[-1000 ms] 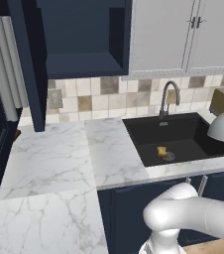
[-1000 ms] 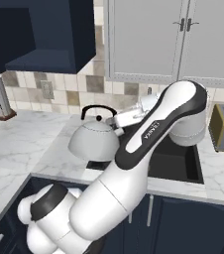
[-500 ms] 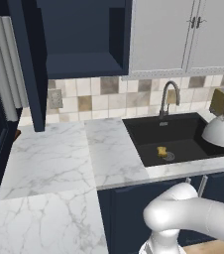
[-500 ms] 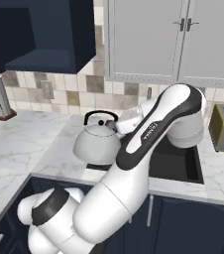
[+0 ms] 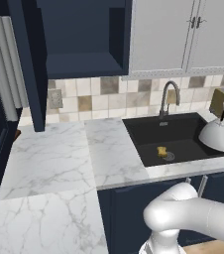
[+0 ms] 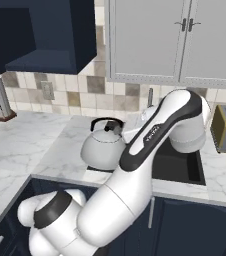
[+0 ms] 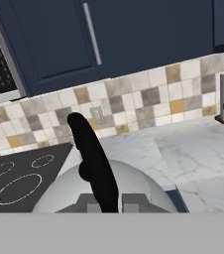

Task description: Open the cabinet, pick the kettle from the cabinet, and place it in the sink.

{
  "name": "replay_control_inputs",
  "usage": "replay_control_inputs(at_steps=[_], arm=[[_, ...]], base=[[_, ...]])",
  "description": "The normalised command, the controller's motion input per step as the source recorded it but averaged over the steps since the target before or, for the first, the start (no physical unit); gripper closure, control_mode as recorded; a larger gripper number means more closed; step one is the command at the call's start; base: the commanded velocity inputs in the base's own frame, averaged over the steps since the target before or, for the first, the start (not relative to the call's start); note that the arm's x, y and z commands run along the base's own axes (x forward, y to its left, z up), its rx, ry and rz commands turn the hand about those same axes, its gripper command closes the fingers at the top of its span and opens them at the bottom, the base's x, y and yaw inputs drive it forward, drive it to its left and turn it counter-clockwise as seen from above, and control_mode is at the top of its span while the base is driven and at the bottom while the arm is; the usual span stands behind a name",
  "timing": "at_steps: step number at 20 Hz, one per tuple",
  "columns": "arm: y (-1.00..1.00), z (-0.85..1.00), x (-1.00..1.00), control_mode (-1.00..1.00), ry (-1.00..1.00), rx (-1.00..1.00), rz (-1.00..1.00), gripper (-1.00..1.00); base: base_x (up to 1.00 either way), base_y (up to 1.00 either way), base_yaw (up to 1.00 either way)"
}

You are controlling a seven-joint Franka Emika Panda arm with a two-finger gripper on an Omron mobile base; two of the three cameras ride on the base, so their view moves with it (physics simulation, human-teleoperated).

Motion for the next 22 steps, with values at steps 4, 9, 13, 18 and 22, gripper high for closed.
replay_control_inputs(at_steps=[4,9,13,18,22], arm=[[-0.12,-0.18,0.23,-1.0,-0.05,0.0,0.0,1.0],[-0.09,-0.13,0.28,-1.0,-0.05,0.0,0.0,1.0],[-0.1,-0.12,0.27,-1.0,-0.01,0.0,-0.01,1.0],[-0.13,-0.15,0.19,-1.0,0.0,0.0,-0.03,1.0],[-0.09,-0.21,0.23,-1.0,0.0,0.0,-0.06,1.0]], base=[[0.0,0.0,0.0],[0.0,0.0,0.0],[0.0,0.0,0.0],[0.0,0.0,0.0],[0.0,0.0,0.0]])
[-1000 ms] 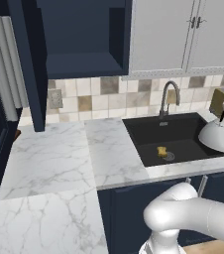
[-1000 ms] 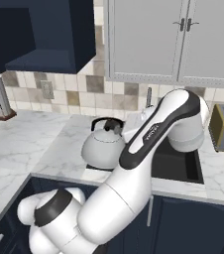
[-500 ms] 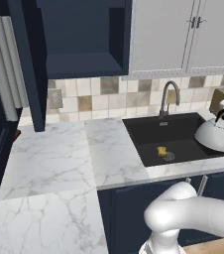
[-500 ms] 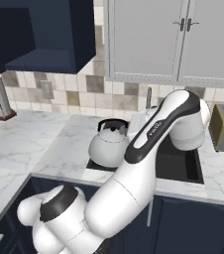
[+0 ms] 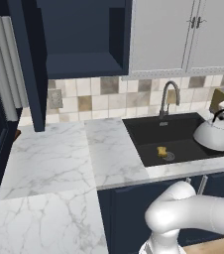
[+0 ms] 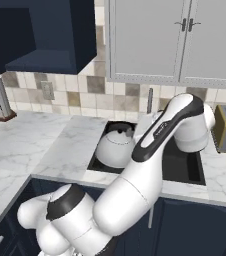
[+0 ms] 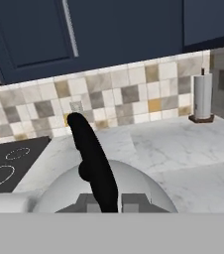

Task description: Open the cabinet, pick the kettle from the cabinet, and place it in the sink.

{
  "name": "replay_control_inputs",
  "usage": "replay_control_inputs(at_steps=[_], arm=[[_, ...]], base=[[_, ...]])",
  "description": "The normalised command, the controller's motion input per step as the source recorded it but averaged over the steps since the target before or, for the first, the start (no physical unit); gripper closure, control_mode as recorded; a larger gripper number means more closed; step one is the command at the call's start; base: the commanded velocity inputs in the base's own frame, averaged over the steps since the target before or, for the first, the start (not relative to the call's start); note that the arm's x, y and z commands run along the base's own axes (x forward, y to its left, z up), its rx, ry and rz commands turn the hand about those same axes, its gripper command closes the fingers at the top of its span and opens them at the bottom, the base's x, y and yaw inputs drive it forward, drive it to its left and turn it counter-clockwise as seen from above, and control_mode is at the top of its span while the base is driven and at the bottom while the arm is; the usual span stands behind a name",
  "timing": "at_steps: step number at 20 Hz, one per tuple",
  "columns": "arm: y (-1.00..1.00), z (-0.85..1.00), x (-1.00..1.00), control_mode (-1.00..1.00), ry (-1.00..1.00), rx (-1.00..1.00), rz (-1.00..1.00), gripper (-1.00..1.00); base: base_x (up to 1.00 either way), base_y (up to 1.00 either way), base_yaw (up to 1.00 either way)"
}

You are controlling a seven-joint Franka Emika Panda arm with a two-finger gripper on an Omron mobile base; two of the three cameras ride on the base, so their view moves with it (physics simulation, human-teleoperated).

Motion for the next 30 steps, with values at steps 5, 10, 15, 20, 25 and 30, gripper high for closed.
replay_control_inputs(at_steps=[5,10,15,20,25,30], arm=[[-0.04,-0.19,0.32,-1.0,0.0,0.0,-0.11,1.0],[0.0,-0.21,0.33,-1.0,0.0,0.0,-0.13,1.0],[-0.02,-0.21,0.29,-1.0,0.0,-0.01,-0.1,1.0],[-0.07,-0.22,0.22,-1.0,0.0,-0.02,-0.03,1.0],[-0.09,-0.21,0.18,-1.0,0.0,-0.07,0.0,1.0],[-0.1,-0.22,0.23,-1.0,0.0,-0.1,0.0,1.0]], base=[[0.0,0.0,0.0],[0.0,0.0,0.0],[0.0,0.0,0.0],[0.0,0.0,0.0],[0.0,0.0,0.0],[0.0,0.0,0.0]])
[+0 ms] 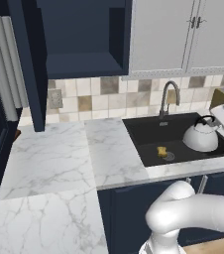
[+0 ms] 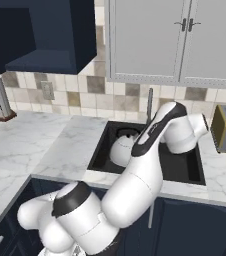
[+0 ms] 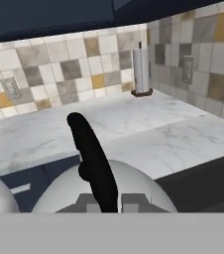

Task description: Open the cabinet, pick the kettle from the cabinet, and place it in the sink.

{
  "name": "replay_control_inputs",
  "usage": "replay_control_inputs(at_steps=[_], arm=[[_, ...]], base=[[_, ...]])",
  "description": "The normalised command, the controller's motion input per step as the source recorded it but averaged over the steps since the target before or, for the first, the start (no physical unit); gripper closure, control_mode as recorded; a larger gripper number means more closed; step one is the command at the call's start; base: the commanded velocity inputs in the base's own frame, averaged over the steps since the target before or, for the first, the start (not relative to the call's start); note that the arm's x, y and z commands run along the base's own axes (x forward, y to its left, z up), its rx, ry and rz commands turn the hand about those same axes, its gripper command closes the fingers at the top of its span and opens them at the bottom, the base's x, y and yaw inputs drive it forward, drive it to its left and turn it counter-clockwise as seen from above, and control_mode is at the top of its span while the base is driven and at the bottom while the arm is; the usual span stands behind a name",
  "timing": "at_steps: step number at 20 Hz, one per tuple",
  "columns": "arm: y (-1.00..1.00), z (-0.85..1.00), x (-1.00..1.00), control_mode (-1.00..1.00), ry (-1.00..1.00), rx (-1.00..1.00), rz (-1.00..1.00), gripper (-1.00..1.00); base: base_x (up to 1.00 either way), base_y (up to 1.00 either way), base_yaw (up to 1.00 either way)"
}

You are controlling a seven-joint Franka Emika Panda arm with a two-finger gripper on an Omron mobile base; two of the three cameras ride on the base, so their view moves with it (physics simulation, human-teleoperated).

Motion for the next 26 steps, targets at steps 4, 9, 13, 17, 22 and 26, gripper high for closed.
replay_control_inputs(at_steps=[4,9,13,17,22,26], arm=[[-0.17,-0.13,0.32,-1.0,0.0,-0.09,0.0,1.0],[-0.12,-0.2,0.32,-1.0,0.0,-0.06,-0.02,1.0],[-0.12,-0.23,0.3,-1.0,0.01,-0.03,-0.03,1.0],[-0.13,-0.24,0.3,-1.0,0.04,0.0,-0.03,1.0],[-0.14,-0.2,0.3,-1.0,0.01,0.0,-0.02,1.0],[-0.13,-0.23,0.29,-1.0,0.04,0.0,-0.02,1.0]], base=[[0.0,0.0,0.0],[0.0,0.0,0.0],[0.0,0.0,0.0],[0.0,0.0,0.0],[0.0,0.0,0.0],[0.0,0.0,0.0]])
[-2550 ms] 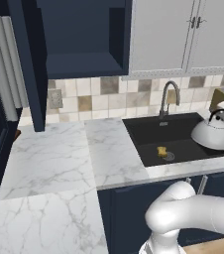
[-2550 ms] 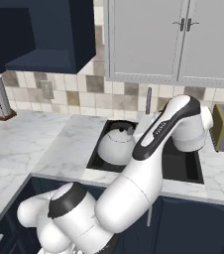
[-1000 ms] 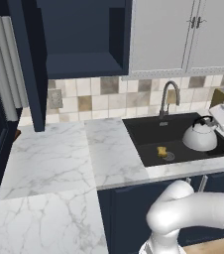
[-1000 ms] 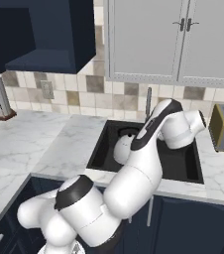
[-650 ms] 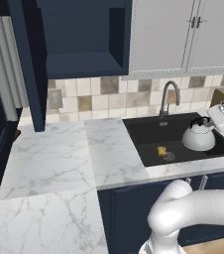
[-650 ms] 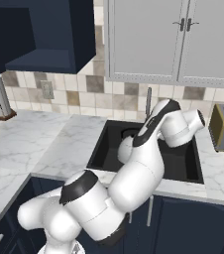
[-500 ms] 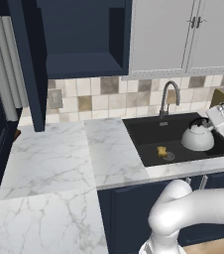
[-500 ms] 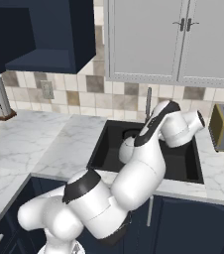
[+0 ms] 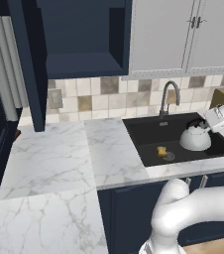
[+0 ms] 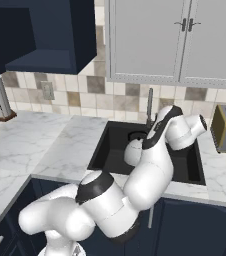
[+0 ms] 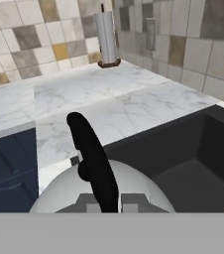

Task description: Open the cabinet, pick the kettle from the cabinet, and place it in the sink.

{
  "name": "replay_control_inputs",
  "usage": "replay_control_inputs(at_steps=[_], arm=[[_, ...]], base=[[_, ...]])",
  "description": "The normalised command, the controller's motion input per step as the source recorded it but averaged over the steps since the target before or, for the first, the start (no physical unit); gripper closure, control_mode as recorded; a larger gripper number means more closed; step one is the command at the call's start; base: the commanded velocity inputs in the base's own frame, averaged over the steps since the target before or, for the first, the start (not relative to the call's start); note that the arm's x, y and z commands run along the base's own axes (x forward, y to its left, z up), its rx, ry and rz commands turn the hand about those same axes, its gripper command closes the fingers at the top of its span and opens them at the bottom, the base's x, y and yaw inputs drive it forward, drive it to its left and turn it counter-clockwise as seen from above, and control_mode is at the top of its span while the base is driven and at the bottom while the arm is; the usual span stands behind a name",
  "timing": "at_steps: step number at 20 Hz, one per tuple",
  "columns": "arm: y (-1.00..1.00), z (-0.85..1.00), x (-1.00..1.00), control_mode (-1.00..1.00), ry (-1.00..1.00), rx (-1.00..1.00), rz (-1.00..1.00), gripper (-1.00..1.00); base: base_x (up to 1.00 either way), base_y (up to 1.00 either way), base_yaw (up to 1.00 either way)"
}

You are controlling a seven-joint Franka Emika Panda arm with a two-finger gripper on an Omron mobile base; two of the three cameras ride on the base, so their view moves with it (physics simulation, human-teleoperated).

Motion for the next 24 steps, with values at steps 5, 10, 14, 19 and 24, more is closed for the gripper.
replay_control_inputs(at_steps=[5,10,14,19,24], arm=[[-0.16,-0.22,0.31,-1.0,0.03,0.0,-0.01,1.0],[-0.16,-0.23,0.32,-1.0,0.05,0.0,0.0,1.0],[-0.17,-0.23,0.32,-1.0,0.04,0.0,0.0,1.0],[-0.07,-0.2,0.26,-1.0,0.01,0.0,0.0,1.0],[-0.04,-0.18,0.25,-1.0,0.03,0.0,-0.02,1.0]], base=[[0.0,0.0,0.0],[0.0,0.0,0.0],[0.0,0.0,0.0],[0.0,0.0,0.0],[0.0,0.0,0.0]])
